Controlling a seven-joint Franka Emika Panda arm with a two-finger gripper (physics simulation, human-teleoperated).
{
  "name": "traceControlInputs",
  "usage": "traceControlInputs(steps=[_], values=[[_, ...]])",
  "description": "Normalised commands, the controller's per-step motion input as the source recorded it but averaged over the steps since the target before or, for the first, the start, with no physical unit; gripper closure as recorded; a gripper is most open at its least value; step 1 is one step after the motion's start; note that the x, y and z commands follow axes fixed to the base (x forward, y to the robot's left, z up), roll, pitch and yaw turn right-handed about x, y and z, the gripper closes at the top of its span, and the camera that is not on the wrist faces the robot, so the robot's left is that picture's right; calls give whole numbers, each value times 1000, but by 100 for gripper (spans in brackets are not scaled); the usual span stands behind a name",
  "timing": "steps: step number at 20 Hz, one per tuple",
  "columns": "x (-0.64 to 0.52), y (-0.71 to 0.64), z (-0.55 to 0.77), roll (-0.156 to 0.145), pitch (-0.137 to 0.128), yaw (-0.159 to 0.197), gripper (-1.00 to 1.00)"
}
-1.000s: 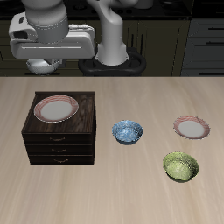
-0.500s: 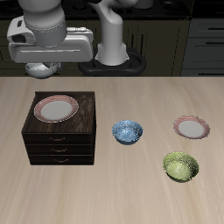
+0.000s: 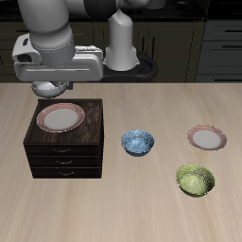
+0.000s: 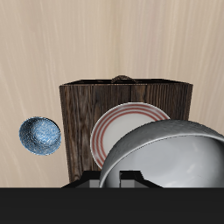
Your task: Place the white bowl onto the plate that is on top of the cabinet
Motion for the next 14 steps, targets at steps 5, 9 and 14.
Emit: traceControlInputs(steps=[5,9,14], values=[[63,-6,-369,-13,28,-9,100],[-49,-86,-419,-20,34,-29,100],[-141,-130,-444,-41,49,-31,100]])
